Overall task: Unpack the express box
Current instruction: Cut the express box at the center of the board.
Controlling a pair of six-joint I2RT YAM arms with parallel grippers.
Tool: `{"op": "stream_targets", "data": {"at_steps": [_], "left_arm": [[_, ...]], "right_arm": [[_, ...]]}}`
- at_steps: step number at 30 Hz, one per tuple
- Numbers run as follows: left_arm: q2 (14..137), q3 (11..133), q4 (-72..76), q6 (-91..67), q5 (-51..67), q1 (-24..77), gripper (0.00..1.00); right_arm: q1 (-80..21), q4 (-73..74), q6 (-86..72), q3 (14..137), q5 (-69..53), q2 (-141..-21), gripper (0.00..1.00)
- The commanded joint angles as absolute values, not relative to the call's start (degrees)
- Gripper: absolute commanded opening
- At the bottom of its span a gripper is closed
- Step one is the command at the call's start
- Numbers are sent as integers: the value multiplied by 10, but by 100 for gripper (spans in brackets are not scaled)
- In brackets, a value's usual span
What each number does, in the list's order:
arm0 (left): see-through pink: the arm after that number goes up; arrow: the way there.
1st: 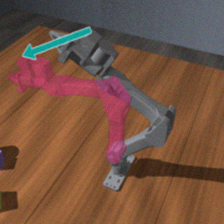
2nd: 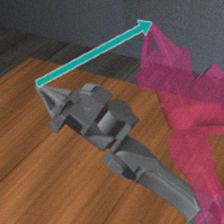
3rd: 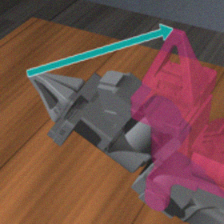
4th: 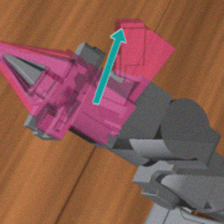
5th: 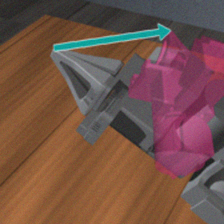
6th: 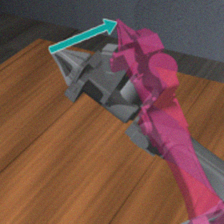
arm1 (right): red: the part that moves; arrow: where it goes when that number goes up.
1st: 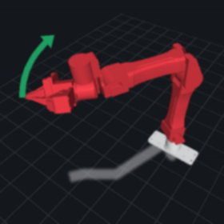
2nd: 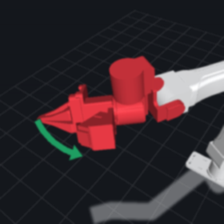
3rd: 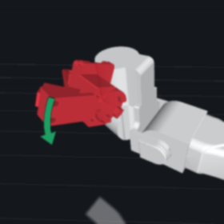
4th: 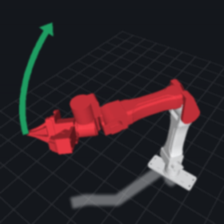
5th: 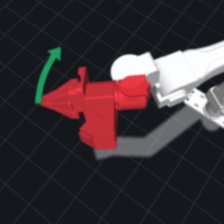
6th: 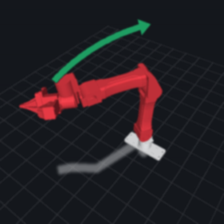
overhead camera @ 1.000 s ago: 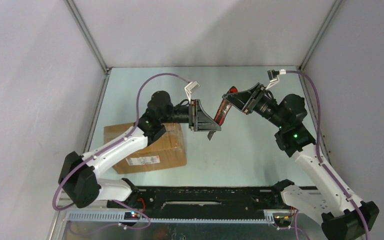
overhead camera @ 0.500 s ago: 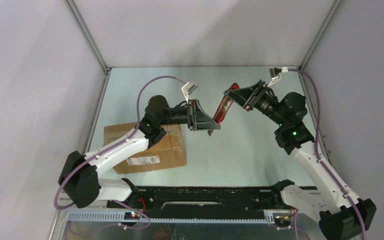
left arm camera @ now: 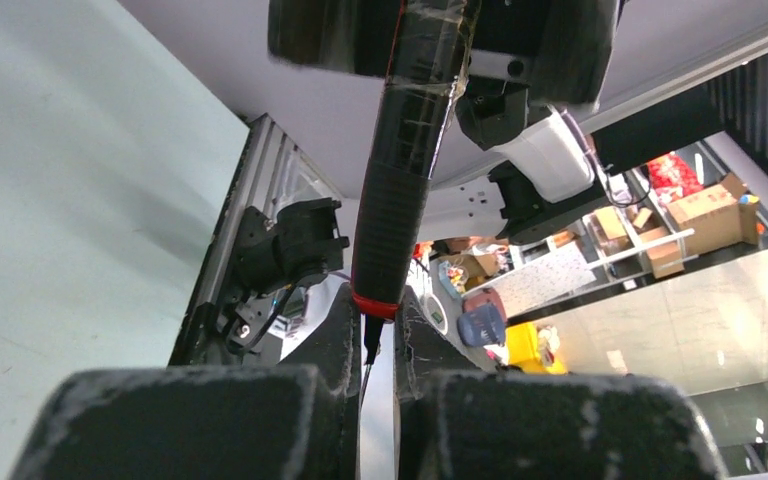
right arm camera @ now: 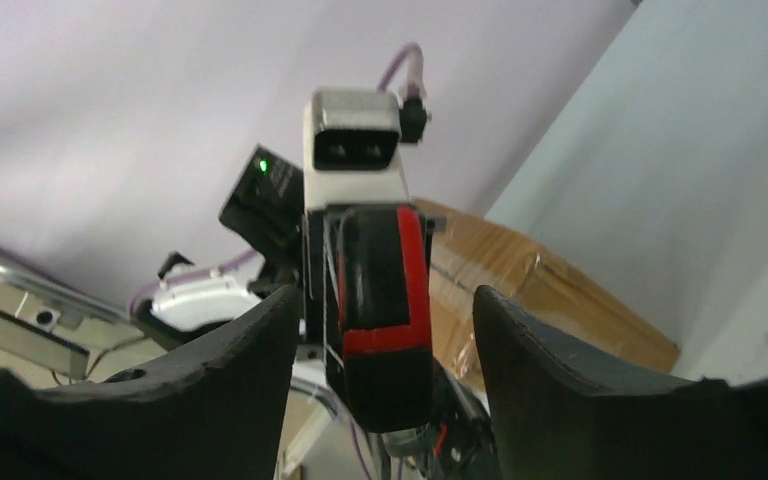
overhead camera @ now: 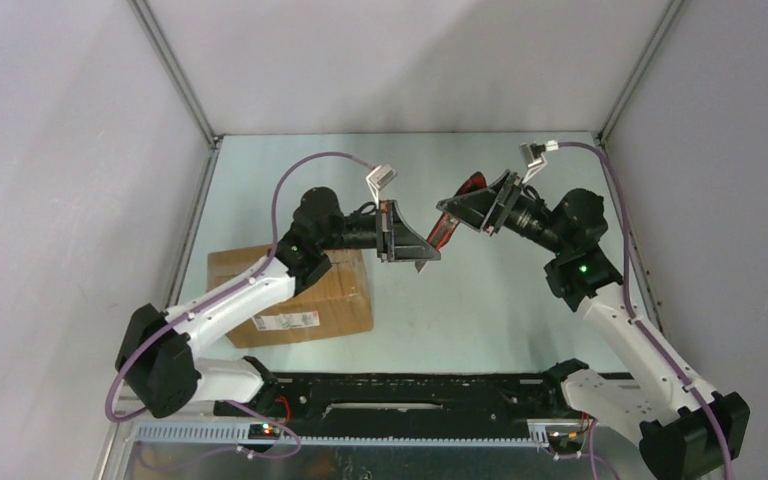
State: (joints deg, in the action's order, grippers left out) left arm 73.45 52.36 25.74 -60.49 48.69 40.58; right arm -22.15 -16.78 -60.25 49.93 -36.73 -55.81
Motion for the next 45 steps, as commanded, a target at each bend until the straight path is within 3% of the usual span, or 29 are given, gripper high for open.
{"op": "stream_targets", "data": {"at_steps": [1,7,13,20,26,34,37,41,45], "left_arm": [[713,580,207,-544,508,405,0],[725,592,226,-560,527,405,0],[737,615,193,-545,552,404,0],[744,637,121,-502,567,405,0],[753,649,108,-502,572,405,0],[766,665,120,-517,566,405,0],[766,665,120,-518,567,405,0],[767,666,124,-523,566,405,0],[770,679,64,-489,557,402,2]], "right_arm": [[-233,-117,-546,498,-428,-537,69],[-247,-89,-514,498,-446,-539,65],[-261,-136,-522,498,-451,-557,50],[-260,-160,-507,498,-456,-554,46],[-264,-146,-491,499,-464,-546,29],[-282,-154,-488,482,-434,-544,43],[-282,-161,-491,479,-430,-545,31],[-281,-166,-495,478,-432,-551,3],[-279,-183,-512,457,-407,-544,0]]}}
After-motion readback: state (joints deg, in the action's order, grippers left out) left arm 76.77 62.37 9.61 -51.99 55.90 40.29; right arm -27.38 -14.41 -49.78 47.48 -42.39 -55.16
